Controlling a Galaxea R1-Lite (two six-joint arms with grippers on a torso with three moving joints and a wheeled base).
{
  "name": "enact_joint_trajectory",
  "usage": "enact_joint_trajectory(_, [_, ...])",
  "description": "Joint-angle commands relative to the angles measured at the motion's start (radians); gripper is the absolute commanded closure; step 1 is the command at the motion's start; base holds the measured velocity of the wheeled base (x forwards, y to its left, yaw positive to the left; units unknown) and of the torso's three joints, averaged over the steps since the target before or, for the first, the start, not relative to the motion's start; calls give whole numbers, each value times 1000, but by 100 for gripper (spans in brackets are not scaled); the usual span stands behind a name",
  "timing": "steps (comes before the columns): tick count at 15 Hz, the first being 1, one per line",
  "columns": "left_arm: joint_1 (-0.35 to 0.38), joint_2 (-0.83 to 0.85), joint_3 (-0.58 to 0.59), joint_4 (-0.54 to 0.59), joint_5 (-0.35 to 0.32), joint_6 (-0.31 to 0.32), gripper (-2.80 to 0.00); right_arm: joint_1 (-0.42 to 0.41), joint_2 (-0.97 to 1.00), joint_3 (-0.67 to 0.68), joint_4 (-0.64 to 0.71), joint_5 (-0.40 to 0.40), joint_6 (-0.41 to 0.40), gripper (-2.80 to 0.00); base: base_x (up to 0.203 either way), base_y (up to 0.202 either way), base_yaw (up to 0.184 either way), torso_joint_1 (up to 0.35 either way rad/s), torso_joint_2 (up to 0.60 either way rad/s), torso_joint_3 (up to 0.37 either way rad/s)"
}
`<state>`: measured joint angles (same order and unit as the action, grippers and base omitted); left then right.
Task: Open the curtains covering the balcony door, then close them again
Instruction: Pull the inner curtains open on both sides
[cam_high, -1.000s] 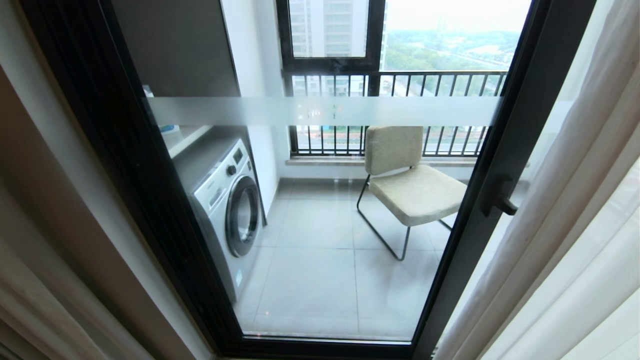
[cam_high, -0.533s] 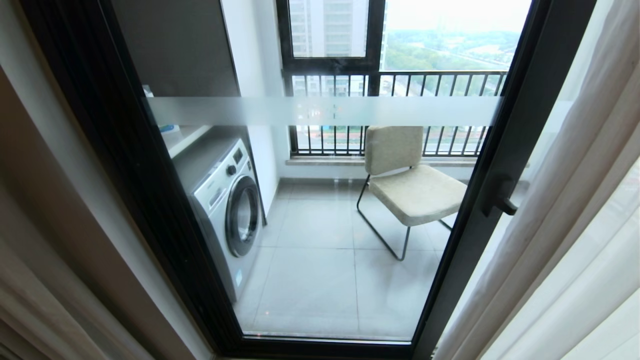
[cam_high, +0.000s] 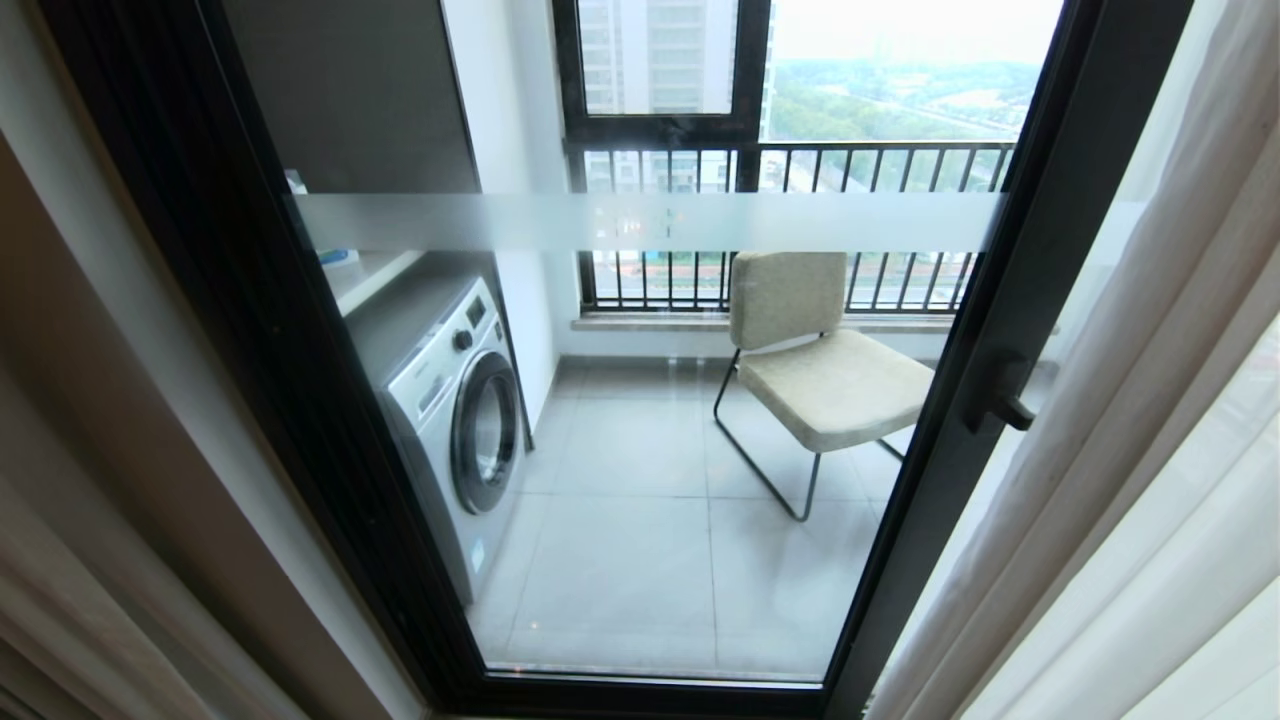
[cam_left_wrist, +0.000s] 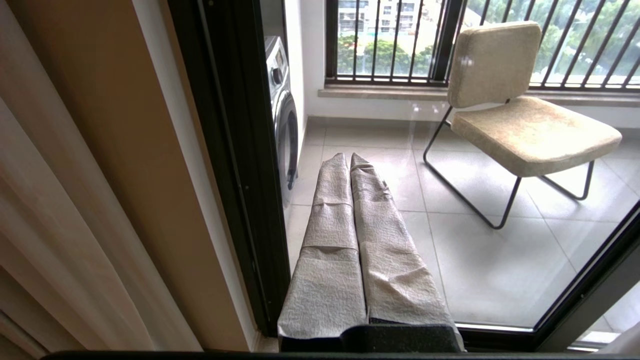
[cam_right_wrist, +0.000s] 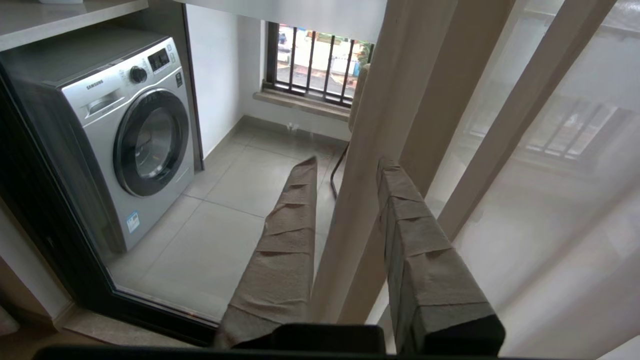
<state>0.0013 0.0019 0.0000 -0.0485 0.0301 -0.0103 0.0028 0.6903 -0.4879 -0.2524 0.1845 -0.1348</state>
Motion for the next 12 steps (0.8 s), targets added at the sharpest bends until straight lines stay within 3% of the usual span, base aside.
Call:
enact_joint_trajectory(1, [0,0,0,-1,1,-2,0,0,93,-26,-19,1,1,-280,0,0,0,0,0,0])
enact_joint_trajectory(8, [0,0,0,-1,1,-2,0,-1,325,-76,-306,0,23,-280,0,0,0,0,0,0])
enact_joint_trajectory(12, [0,0,0,-1,1,-2,0,-9,454,-153,-389,-3,24,-280,0,0,0,0,0,0])
